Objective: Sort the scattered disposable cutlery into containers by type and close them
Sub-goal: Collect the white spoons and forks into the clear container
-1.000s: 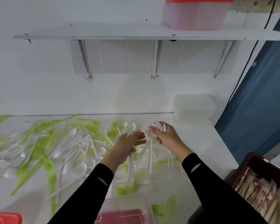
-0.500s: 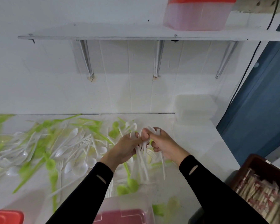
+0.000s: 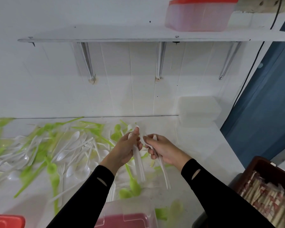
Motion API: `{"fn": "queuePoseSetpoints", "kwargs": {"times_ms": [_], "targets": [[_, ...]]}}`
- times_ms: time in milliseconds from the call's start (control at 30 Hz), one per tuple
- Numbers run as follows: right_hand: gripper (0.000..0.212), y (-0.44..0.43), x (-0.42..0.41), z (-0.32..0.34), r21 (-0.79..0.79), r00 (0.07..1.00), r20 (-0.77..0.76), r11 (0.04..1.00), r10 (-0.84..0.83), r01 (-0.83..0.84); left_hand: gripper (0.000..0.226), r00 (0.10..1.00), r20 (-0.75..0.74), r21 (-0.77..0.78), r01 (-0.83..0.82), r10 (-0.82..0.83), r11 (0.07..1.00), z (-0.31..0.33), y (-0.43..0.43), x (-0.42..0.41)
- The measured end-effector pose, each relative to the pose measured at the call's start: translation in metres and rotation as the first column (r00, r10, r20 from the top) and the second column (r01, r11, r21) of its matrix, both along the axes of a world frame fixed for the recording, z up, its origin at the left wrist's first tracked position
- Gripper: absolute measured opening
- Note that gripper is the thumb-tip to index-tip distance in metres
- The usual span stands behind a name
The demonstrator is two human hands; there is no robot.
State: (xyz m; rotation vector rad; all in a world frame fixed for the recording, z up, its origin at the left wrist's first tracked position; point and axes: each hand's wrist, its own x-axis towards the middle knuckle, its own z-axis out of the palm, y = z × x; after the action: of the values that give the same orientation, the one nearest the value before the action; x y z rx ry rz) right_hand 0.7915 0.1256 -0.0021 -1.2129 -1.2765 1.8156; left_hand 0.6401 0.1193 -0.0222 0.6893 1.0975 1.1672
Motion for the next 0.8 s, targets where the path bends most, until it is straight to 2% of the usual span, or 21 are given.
{"fn": "queuePoseSetpoints", "kwargs": {"times_ms": [100,167,267,400,467,567,633,700,800], "targets": [[0.026,-0.005,-0.006,-0.007,0.033,0.997,0.032,0.997,0.067,-0.068,0.05,0.979,-0.146,0.105,0.158,-0.142,0.982,-0.003,0.0,0.001],[0.029,-0.006,-0.008,-0.006,0.026,0.998,0.031,0.998,0.049,-0.05,0.043,0.975,-0.14,0.149,0.195,-0.175,0.969,-0.003,-0.001,0.001],[0.043,-0.007,-0.008,-0.001,0.023,0.998,0.068,1.0,0.004,-0.005,0.029,0.987,-0.132,0.152,0.108,-0.088,0.982,-0.004,-0.002,0.002],[0.056,-0.009,-0.009,-0.004,0.037,0.993,0.116,0.999,0.032,-0.037,0.03,0.953,-0.295,0.165,-0.018,0.066,0.986,-0.008,-0.001,0.003],[0.055,-0.01,-0.008,-0.004,0.042,0.991,0.13,0.999,0.016,-0.022,0.028,0.955,-0.246,0.154,-0.127,0.163,0.98,-0.005,0.0,0.002],[0.052,-0.009,-0.006,-0.004,0.186,0.949,0.304,0.982,-0.083,0.026,0.024,0.964,-0.06,0.098,-0.252,0.258,0.963,0.0,0.0,0.0],[0.054,-0.006,-0.007,-0.005,0.237,0.915,0.361,0.967,-0.178,0.094,0.018,0.958,0.009,0.063,-0.287,0.287,0.956,0.003,-0.001,0.0],[0.052,-0.002,-0.009,-0.006,0.164,0.92,0.321,0.97,-0.224,0.179,0.014,0.958,0.018,0.052,-0.286,0.285,0.957,0.001,0.0,0.0],[0.034,0.005,-0.004,-0.004,0.003,0.944,0.246,0.974,-0.218,0.224,0.023,0.978,-0.057,0.053,-0.199,0.202,0.979,-0.001,0.0,0.003]]}}
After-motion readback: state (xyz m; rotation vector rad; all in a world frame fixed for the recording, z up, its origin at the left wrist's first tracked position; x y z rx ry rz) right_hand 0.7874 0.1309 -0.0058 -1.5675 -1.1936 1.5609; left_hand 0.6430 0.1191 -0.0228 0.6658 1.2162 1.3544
